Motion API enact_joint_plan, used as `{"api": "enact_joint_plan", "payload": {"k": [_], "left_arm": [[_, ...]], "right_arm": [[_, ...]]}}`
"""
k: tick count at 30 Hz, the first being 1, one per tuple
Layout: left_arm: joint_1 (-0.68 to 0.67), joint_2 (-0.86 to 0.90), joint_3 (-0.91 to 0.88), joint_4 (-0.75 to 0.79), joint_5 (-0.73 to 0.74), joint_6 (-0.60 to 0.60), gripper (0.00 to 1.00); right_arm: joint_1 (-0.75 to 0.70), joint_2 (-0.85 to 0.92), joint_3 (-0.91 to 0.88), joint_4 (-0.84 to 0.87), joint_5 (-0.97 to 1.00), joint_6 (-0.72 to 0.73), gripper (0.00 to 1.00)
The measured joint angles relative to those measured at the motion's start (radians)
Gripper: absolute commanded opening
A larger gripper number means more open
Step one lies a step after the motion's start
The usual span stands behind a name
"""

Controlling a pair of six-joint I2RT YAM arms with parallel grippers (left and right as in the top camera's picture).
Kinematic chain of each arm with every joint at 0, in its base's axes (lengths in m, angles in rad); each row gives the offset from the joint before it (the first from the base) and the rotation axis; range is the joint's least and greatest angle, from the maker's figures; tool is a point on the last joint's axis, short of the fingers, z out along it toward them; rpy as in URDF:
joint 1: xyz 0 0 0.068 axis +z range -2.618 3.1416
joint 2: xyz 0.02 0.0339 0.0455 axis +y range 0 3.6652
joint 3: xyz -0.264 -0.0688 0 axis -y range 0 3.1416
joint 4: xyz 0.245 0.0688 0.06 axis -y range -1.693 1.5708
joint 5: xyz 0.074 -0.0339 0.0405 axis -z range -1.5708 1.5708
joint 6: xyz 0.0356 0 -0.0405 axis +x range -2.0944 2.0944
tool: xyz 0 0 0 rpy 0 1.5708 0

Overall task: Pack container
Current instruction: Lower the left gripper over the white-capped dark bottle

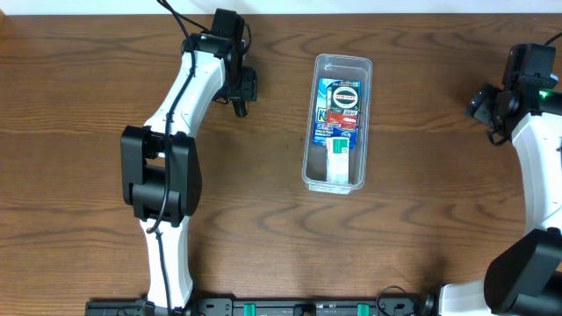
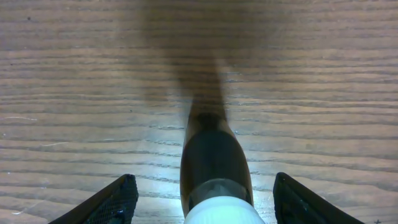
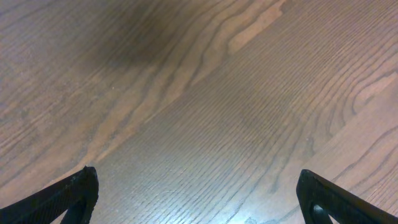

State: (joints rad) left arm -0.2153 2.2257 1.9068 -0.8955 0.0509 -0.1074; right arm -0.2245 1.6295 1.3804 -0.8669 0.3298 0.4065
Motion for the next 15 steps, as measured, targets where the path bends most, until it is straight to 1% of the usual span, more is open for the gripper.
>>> {"api": "enact_joint_plan", "payload": {"k": [15], "left_arm": [[0.000,0.008,0.000,-0.002,0.002,0.000,0.71]], "right_arm": [[0.000,0.000,0.000,0.000,0.000,0.000,0.99]]}}
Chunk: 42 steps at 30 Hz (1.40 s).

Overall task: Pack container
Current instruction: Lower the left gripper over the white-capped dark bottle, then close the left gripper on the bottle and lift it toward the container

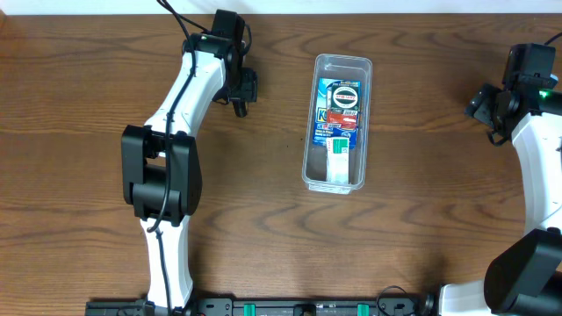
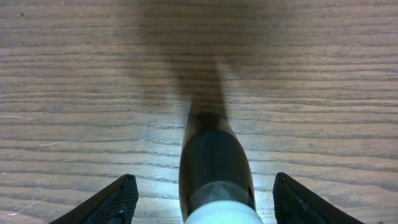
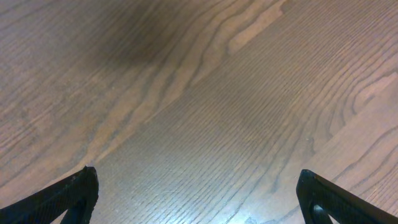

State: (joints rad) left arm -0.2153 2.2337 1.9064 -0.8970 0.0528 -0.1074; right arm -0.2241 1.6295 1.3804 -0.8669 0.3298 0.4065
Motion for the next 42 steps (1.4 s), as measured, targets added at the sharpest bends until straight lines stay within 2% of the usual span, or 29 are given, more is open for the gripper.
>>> {"api": "enact_joint_plan", "payload": {"k": [15,17,27,30,33,36,42], "left_arm": [[0.000,0.048,0.000,0.001,0.000,0.000,0.70],[0.000,0.048,0.000,0.005,0.000,-0.002,0.63],[0.000,0.048,0.000,0.011,0.001,0.000,0.48],[0.000,0.048,0.000,0.011,0.002,-0.003,0.36],[0.000,0.048,0.000,0.011,0.001,0.000,0.34],[0.000,0.048,0.000,0.010,0.001,-0.002,0.27],[0.000,0.045,0.000,-0.004,0.000,0.002,0.27]], "right_arm": [[0.000,0.000,0.000,0.000,0.000,0.000,0.99],[0.000,0.000,0.000,0.000,0.000,0.000,0.99],[0.000,0.000,0.000,0.000,0.000,0.000,0.99],[0.000,0.000,0.000,0.000,0.000,0.000,0.99],[0.000,0.000,0.000,0.000,0.000,0.000,0.99],[0.000,0.000,0.000,0.000,0.000,0.000,0.99],[0.000,0.000,0.000,0.000,0.000,0.000,0.99]]}}
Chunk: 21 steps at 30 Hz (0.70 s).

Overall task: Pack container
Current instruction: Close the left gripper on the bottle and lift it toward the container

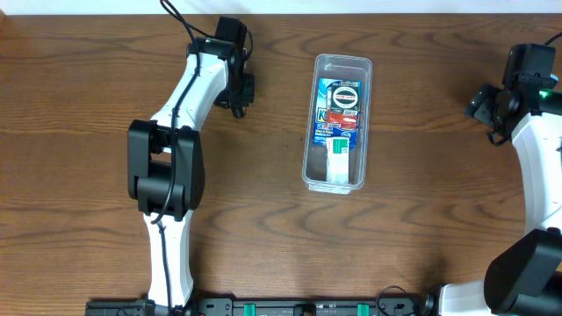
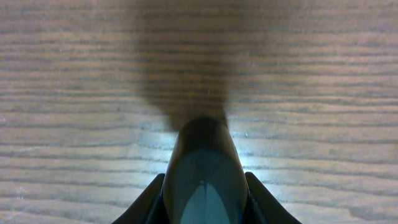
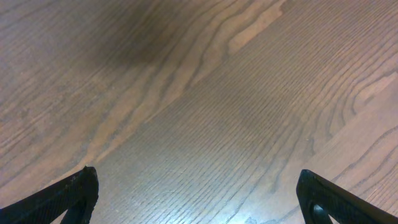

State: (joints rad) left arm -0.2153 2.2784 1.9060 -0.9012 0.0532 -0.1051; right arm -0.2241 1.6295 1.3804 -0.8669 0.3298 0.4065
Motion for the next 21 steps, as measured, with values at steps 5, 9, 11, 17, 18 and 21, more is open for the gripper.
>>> {"api": "enact_joint_plan", "payload": {"k": [5,9,11,17,18,21], "left_arm": [[0.000,-0.038,0.000,-0.026,0.000,0.001,0.27],[0.000,-0.144,0.000,-0.067,0.011,0.001,0.27],[-0.002,-0.215,0.000,-0.094,0.027,0.000,0.27],[-0.055,-0.427,0.000,-0.175,0.077,-0.033,0.27],[-0.075,-0.452,0.000,-0.188,0.082,-0.046,0.27],[-0.151,-0.508,0.000,-0.230,0.097,-0.087,0.27]], "right_arm": [[0.000,0.000,0.000,0.000,0.000,0.000,0.99],[0.000,0.000,0.000,0.000,0.000,0.000,0.99],[0.000,0.000,0.000,0.000,0.000,0.000,0.99],[0.000,0.000,0.000,0.000,0.000,0.000,0.99],[0.000,0.000,0.000,0.000,0.000,0.000,0.99],[0.000,0.000,0.000,0.000,0.000,0.000,0.99]]}}
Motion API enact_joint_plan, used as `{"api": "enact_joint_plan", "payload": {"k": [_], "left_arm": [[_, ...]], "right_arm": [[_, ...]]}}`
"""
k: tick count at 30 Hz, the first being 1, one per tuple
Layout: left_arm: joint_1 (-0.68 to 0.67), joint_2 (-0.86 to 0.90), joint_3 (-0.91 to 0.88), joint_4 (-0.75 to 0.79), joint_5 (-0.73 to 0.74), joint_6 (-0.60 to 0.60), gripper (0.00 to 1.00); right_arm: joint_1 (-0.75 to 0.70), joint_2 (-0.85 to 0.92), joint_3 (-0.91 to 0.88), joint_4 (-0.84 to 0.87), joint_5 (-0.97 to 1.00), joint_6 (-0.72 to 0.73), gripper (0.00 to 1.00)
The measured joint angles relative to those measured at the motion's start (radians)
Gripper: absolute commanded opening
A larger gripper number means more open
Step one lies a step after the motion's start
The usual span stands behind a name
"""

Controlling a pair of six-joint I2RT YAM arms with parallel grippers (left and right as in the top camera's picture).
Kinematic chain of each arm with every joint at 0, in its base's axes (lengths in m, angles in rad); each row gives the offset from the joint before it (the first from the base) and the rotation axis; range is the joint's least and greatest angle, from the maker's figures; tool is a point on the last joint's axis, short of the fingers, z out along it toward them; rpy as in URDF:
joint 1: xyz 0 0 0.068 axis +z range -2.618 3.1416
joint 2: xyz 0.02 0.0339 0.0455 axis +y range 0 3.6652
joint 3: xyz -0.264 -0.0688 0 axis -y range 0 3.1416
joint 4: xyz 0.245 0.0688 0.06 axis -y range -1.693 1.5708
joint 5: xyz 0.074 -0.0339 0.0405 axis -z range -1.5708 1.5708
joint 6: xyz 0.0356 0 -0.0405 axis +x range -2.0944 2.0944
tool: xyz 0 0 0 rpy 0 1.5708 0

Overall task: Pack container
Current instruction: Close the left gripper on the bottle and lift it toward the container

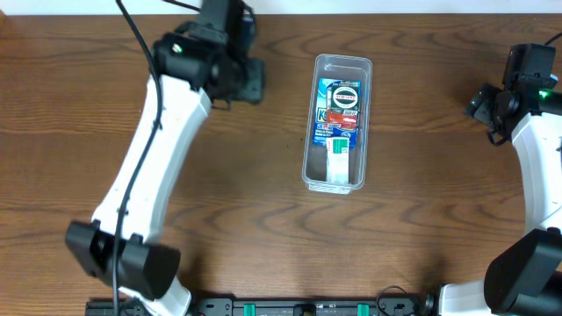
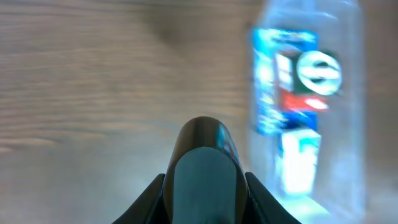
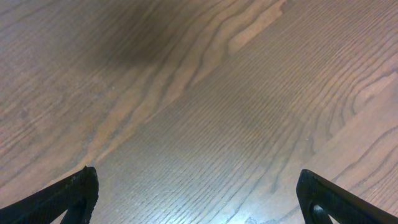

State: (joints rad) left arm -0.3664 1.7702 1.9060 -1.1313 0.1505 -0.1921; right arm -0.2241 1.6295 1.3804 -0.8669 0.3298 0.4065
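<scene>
A clear plastic container [image 1: 342, 60] stands in the middle of the table, holding a blue package [image 1: 341, 104] and a white box [image 1: 337, 160]. My left gripper [image 1: 246, 81] is raised to the container's left, shut on a dark tube [image 2: 204, 163] that fills the space between its fingers. The left wrist view is blurred; in it the container [image 2: 348, 93] shows to the right, beyond the tube. My right gripper [image 1: 492, 110] hangs open at the far right over bare wood [image 3: 199, 112], nothing between its fingers.
The wooden table [image 1: 421, 237] spreads around the container. The left arm's base stands at the front left [image 1: 123, 259], and the right arm runs down the right edge [image 1: 540, 158].
My left gripper, shut on the dark tube, was low over the table left of the container. Now it is raised with the tube, and the container shows in its wrist view. The right arm is unchanged.
At first my left gripper was open around the dark tube lying on the wood, left of the container, and stayed so half a second later. Then it was shut on the tube. Now it holds the tube up beside the container. The right gripper stayed open throughout.
</scene>
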Motion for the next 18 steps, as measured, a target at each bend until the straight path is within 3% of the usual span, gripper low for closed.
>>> {"api": "enact_joint_plan", "payload": {"k": [9,18], "left_arm": [[-0.213,-0.005,0.000,-0.042,0.011,-0.130,0.27],[-0.293,0.098,0.000,-0.025,0.011,-0.195,0.27]], "right_arm": [[0.000,0.000,0.000,0.000,0.000,0.000,0.99],[0.000,0.000,0.000,0.000,0.000,0.000,0.99]]}}
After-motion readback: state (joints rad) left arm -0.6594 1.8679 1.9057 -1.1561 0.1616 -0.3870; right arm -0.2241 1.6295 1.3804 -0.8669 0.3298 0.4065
